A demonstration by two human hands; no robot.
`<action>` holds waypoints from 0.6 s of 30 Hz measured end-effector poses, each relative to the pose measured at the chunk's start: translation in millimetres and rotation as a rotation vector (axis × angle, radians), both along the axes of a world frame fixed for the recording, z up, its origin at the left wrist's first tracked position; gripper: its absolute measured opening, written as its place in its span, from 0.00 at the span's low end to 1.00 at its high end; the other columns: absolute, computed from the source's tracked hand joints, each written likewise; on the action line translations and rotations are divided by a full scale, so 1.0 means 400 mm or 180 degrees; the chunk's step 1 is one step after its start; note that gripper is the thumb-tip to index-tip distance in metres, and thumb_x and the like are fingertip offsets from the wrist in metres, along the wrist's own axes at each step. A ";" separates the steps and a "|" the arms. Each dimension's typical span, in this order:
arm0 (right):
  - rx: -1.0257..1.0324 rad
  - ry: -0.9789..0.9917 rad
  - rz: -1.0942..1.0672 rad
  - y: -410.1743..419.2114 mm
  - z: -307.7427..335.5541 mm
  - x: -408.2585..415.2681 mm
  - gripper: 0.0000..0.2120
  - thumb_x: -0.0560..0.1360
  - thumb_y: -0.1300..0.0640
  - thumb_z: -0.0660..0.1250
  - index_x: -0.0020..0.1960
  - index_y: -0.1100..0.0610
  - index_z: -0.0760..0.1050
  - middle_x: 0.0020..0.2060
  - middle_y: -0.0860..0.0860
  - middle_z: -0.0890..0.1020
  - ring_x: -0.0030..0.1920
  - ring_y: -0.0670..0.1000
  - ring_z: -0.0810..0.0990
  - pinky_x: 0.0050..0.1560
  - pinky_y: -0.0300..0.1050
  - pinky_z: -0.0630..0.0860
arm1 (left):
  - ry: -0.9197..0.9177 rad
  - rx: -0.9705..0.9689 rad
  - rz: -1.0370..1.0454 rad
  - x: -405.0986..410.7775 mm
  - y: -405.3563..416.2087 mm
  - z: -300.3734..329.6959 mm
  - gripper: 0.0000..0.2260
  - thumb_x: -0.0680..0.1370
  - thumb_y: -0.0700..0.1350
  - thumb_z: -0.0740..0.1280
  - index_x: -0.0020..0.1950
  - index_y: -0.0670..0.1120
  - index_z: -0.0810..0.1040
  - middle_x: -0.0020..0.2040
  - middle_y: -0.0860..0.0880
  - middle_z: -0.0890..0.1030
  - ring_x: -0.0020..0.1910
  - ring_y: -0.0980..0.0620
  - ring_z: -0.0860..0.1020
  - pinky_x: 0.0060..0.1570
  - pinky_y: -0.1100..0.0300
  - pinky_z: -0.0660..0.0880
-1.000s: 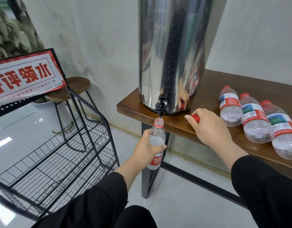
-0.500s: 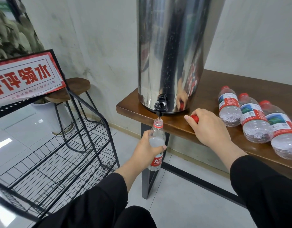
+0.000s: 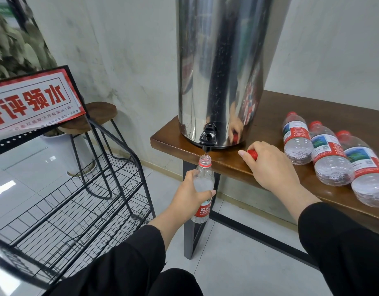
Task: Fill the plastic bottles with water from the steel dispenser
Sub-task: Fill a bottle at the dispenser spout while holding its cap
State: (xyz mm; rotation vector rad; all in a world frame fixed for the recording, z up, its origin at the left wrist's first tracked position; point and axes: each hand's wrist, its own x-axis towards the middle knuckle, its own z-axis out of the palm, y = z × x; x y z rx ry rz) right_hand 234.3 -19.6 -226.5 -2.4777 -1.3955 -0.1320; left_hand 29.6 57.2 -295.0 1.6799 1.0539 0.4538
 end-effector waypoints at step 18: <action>0.0016 -0.0041 -0.0003 0.002 -0.003 0.002 0.20 0.79 0.32 0.56 0.60 0.45 0.71 0.51 0.45 0.78 0.49 0.49 0.79 0.51 0.47 0.82 | 0.0014 -0.0032 0.0059 0.007 -0.005 -0.004 0.34 0.78 0.48 0.75 0.78 0.54 0.60 0.73 0.50 0.72 0.71 0.45 0.72 0.68 0.47 0.73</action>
